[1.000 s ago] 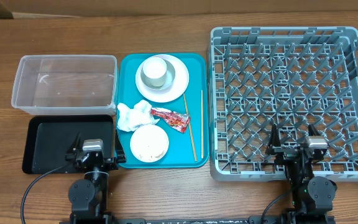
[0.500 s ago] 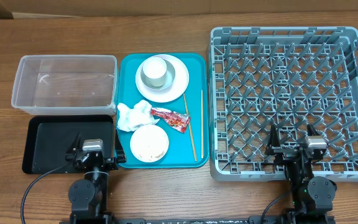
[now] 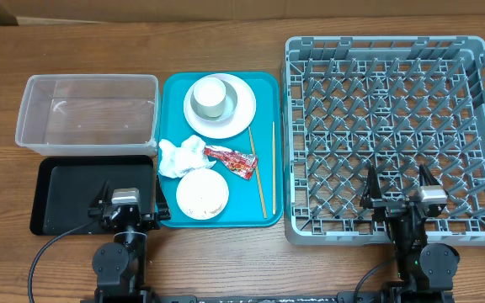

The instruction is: Sort waste into correct bins and load items into the dishwasher

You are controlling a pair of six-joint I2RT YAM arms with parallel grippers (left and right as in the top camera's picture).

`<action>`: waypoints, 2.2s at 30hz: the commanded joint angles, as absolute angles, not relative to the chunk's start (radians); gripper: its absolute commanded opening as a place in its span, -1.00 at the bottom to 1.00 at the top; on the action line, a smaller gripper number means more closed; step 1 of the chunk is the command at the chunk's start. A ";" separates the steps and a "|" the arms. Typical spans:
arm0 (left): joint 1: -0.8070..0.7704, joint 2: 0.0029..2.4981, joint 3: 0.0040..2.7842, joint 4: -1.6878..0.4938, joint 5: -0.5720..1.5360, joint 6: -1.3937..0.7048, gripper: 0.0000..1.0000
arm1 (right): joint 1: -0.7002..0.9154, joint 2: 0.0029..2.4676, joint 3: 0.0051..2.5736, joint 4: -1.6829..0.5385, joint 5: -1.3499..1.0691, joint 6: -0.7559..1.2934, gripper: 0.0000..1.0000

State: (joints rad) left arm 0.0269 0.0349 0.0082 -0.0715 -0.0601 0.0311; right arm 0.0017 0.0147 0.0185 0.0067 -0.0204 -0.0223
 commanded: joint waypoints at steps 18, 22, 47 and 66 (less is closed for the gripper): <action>0.033 0.038 0.005 0.088 -0.059 0.022 1.00 | -0.001 0.009 0.178 0.007 -0.028 -0.004 1.00; 0.033 0.038 0.006 0.100 -0.052 0.013 1.00 | -0.001 0.009 0.179 0.007 -0.028 -0.004 1.00; 0.032 0.549 0.672 -0.328 0.001 0.027 1.00 | -0.001 0.804 0.849 -0.250 -0.243 -0.003 1.00; 0.012 1.449 1.473 -0.931 0.149 0.005 1.00 | -0.001 1.061 1.096 -0.530 -0.378 -0.002 1.00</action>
State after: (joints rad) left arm 0.0204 1.3766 1.4330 -0.9234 0.1081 0.0246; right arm 0.0013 1.0672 1.0630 -0.5350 -0.3180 -0.0036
